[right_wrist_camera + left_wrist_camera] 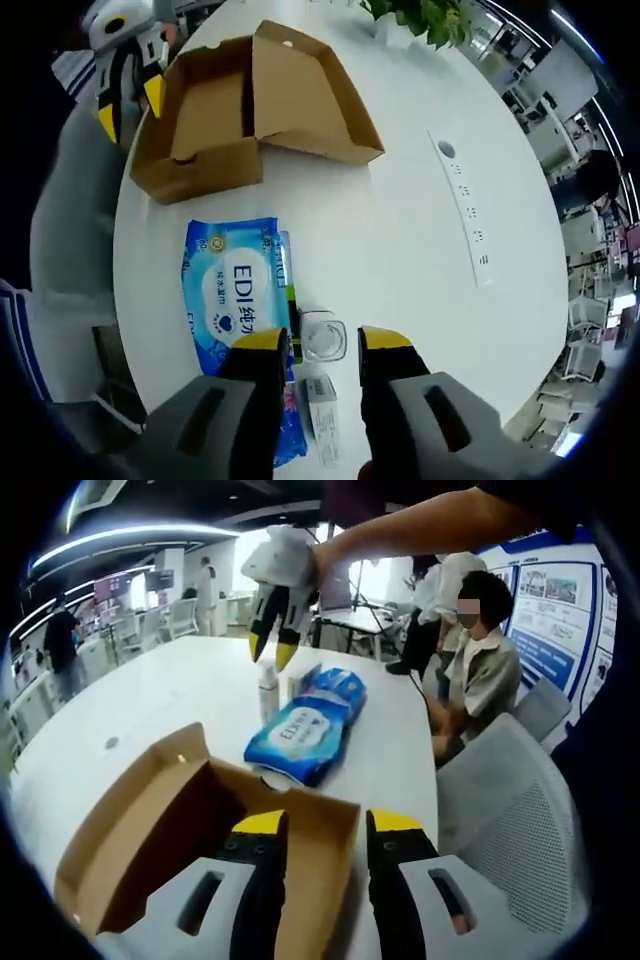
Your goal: Operate the shoe box by opening the lid, removing the specified soft item, and placing it in the target area until the item is outside and the box remains undamaged.
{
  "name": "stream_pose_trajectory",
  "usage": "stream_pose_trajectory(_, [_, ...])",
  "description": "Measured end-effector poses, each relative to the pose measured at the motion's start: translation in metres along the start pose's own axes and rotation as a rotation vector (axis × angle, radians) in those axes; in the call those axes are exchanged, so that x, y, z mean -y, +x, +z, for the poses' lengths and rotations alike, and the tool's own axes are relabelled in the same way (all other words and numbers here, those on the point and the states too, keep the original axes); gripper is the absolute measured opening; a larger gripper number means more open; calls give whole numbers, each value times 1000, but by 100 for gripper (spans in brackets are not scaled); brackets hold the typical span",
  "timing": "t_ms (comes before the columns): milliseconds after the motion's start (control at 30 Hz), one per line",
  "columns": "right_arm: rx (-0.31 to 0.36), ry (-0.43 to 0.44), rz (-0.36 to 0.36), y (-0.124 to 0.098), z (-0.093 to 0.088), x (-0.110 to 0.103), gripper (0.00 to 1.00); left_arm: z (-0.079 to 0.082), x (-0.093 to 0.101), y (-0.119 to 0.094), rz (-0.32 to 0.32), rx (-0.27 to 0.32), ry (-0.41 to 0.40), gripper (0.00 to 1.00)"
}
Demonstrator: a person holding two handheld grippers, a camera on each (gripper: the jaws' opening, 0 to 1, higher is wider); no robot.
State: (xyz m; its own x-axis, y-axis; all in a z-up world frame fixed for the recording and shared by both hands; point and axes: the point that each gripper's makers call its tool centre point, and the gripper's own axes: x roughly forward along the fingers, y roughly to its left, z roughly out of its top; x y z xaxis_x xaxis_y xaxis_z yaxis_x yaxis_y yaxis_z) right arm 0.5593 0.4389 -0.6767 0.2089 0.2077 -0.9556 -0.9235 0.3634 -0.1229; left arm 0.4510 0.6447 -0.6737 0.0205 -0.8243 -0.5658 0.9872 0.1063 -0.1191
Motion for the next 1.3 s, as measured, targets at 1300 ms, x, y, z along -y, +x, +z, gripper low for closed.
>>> stream_pose_trajectory(1300, [140,-1,-68,-35,87,-98,24,-37,0,-122,192,6,0,30])
